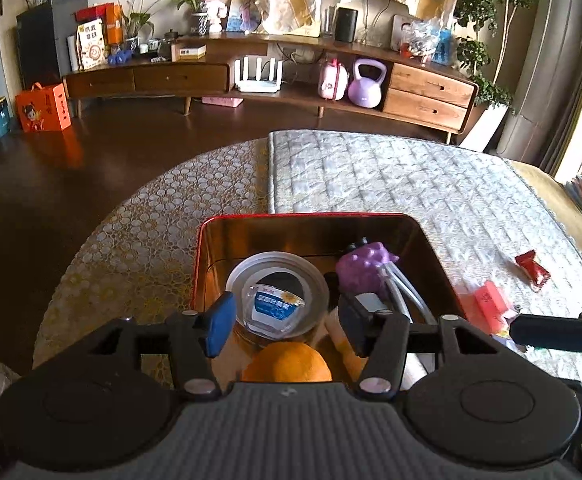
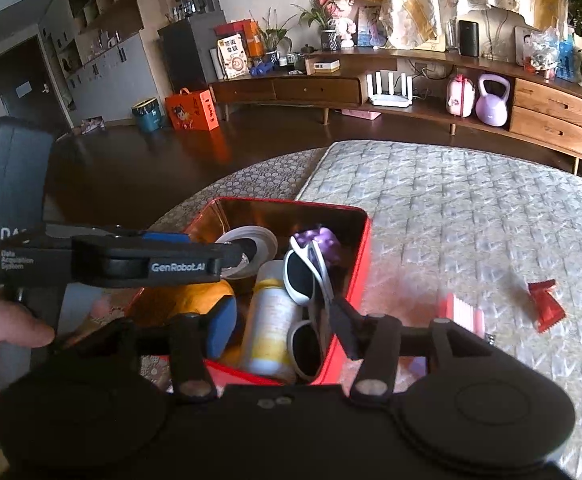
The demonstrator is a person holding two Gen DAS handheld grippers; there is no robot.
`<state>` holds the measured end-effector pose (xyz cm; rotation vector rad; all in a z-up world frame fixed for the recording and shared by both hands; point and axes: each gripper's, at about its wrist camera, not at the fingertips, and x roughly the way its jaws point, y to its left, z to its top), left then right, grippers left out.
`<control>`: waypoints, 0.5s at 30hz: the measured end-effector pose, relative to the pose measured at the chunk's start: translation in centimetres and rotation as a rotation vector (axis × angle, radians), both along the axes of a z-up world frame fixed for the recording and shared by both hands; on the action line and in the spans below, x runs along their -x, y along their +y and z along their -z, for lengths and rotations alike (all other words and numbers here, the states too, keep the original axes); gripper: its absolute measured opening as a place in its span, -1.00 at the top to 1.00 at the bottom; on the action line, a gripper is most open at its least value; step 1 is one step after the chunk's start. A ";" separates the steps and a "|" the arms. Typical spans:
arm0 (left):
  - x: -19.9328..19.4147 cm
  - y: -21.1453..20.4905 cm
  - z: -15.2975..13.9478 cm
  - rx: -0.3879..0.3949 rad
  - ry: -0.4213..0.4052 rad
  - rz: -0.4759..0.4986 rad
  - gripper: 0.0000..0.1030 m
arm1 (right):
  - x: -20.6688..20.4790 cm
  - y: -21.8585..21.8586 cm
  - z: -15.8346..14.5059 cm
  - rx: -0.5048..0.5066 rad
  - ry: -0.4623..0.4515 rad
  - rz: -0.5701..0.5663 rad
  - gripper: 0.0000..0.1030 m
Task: Organize rigid objects
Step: 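Move both open tools from the tin toward the purple block and red packet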
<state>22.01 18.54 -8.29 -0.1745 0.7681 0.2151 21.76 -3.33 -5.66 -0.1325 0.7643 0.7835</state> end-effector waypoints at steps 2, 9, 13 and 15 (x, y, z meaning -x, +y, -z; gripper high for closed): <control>0.5 -0.4 -0.5 -0.002 -0.007 0.005 -0.08 | 0.2 -0.5 -0.4 -0.007 -0.003 0.008 -0.13; 2.1 -2.1 -2.3 -0.001 -0.030 0.031 -0.15 | 1.1 -2.8 -1.4 -0.025 -0.015 0.033 -0.31; 3.0 -3.6 -3.0 -0.008 -0.043 0.061 -0.20 | 1.5 -4.3 -1.7 -0.037 -0.017 0.047 -0.42; 3.4 -4.4 -3.3 -0.007 -0.049 0.076 -0.21 | 1.7 -5.4 -2.0 -0.042 -0.021 0.057 -0.48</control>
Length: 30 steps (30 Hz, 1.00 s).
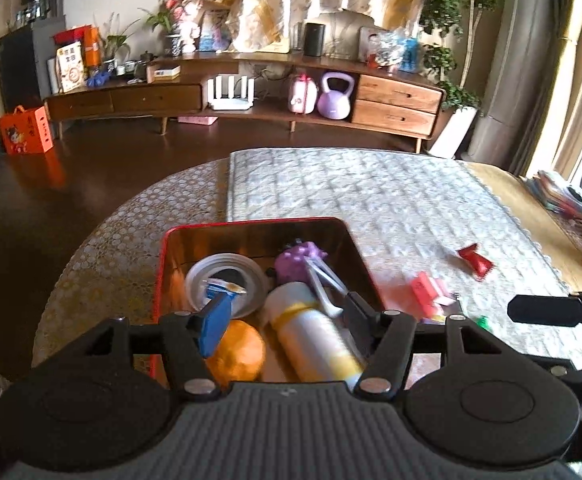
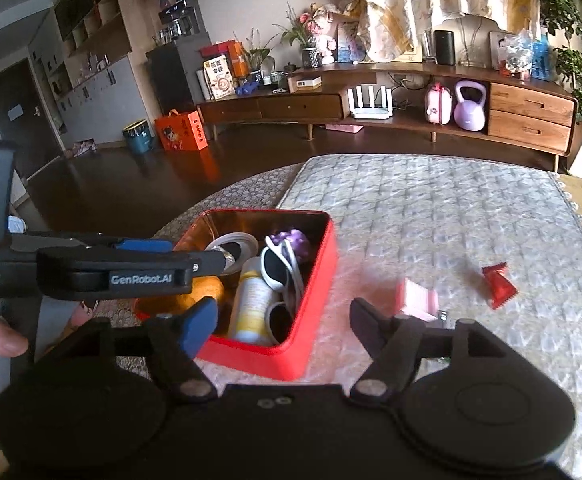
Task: Organize rigid objects
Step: 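Move both open tools from the tin toward the purple block and red packet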
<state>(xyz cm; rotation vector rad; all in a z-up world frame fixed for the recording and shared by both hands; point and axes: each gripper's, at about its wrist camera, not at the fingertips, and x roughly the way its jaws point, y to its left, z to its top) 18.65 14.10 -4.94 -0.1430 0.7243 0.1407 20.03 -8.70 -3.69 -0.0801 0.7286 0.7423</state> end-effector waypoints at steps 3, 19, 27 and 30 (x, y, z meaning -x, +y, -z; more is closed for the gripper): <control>0.5 -1.3 -0.3 -0.001 -0.005 0.021 -0.28 | 0.3 -1.9 -0.3 -0.016 0.000 0.018 -0.57; 0.7 -7.5 0.1 0.036 -0.010 0.105 -0.61 | 0.8 -10.7 0.8 -0.010 -0.054 0.061 -0.99; -1.0 -10.0 1.5 0.058 0.011 0.112 -0.61 | -0.2 -12.3 2.8 0.038 -0.070 0.064 -0.99; -1.5 -11.2 2.4 0.054 0.013 0.126 -0.61 | -1.3 -13.5 3.1 0.052 -0.079 0.075 -0.99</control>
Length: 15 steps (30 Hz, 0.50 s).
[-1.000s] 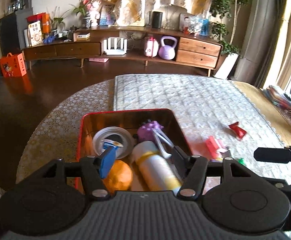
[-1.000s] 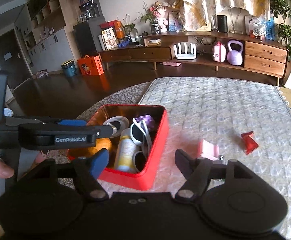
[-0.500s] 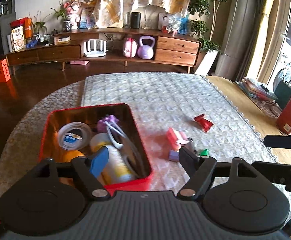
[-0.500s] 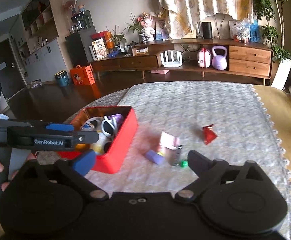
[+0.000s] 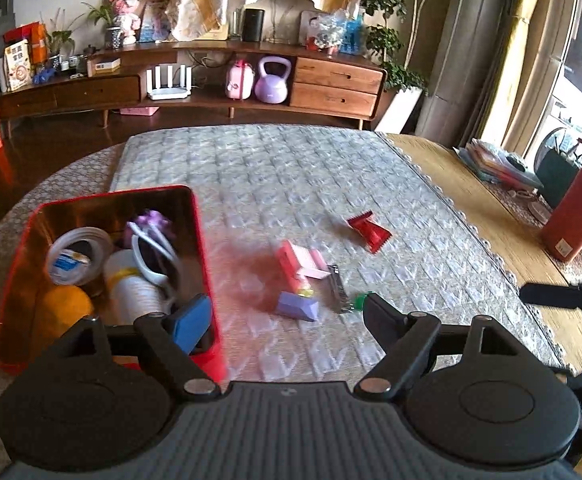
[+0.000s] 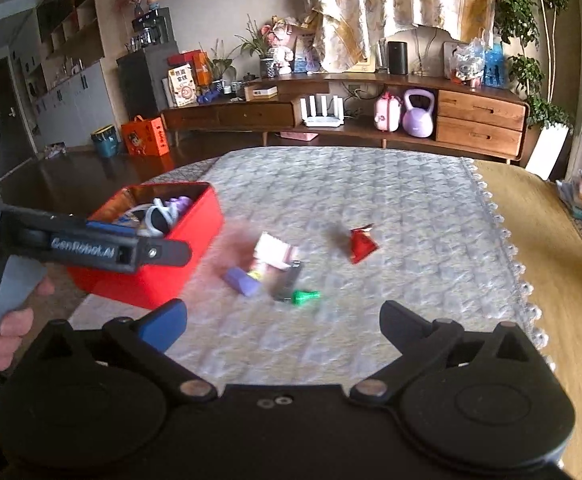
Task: Organize rigid objects
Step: 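Move both open tools from the tin toward the purple block and red packet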
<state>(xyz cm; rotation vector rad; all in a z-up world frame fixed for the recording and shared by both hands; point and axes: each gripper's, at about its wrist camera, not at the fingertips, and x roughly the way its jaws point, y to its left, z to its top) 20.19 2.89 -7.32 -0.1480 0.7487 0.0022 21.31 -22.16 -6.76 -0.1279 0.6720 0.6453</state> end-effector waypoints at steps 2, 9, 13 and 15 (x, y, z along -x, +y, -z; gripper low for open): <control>-0.3 -0.7 0.5 -0.002 -0.005 0.010 -0.61 | -1.0 -0.9 0.2 0.003 0.001 0.018 -1.00; -1.7 -3.0 2.7 -0.025 -0.012 0.029 -0.61 | -4.8 -3.0 1.1 0.007 0.008 0.071 -0.99; -2.5 -3.9 3.8 -0.059 -0.031 0.023 -0.61 | -6.7 -3.0 1.8 0.012 0.019 0.072 -0.99; -3.0 -4.2 4.3 -0.065 -0.030 0.025 -0.61 | -7.8 -2.7 2.3 0.016 0.024 0.068 -0.99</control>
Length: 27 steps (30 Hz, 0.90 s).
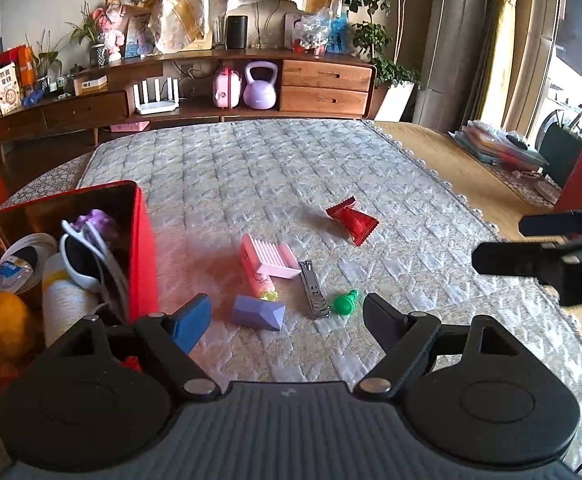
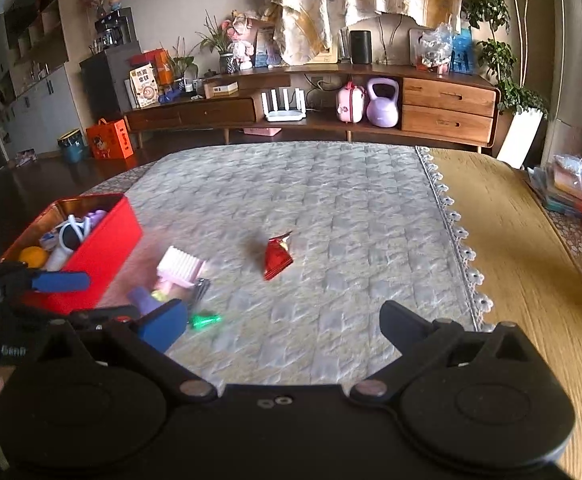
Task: Organize rigid objects
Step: 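Move both open tools from the tin toward the purple block and red packet, then grasp the purple block with the left tool while the right tool grasps the red snack packet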
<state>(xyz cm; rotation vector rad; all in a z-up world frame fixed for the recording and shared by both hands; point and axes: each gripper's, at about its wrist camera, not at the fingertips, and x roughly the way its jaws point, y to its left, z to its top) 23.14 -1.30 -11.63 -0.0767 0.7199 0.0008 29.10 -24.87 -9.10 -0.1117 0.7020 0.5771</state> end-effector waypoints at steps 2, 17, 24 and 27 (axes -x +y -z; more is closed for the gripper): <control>-0.5 -0.1 0.6 0.002 0.013 0.000 -0.61 | -0.9 0.4 0.5 0.004 0.005 -0.002 -0.97; -2.2 -1.8 3.8 -0.087 0.016 -0.051 -0.33 | -5.2 4.0 3.2 0.023 0.021 -0.043 -0.58; -2.7 -0.5 4.3 -0.069 0.012 -0.122 -0.19 | -6.8 5.5 4.5 0.047 0.031 -0.045 -0.32; -3.0 -0.1 4.4 -0.067 0.021 -0.129 -0.06 | -7.4 6.0 4.9 0.051 0.030 -0.038 -0.14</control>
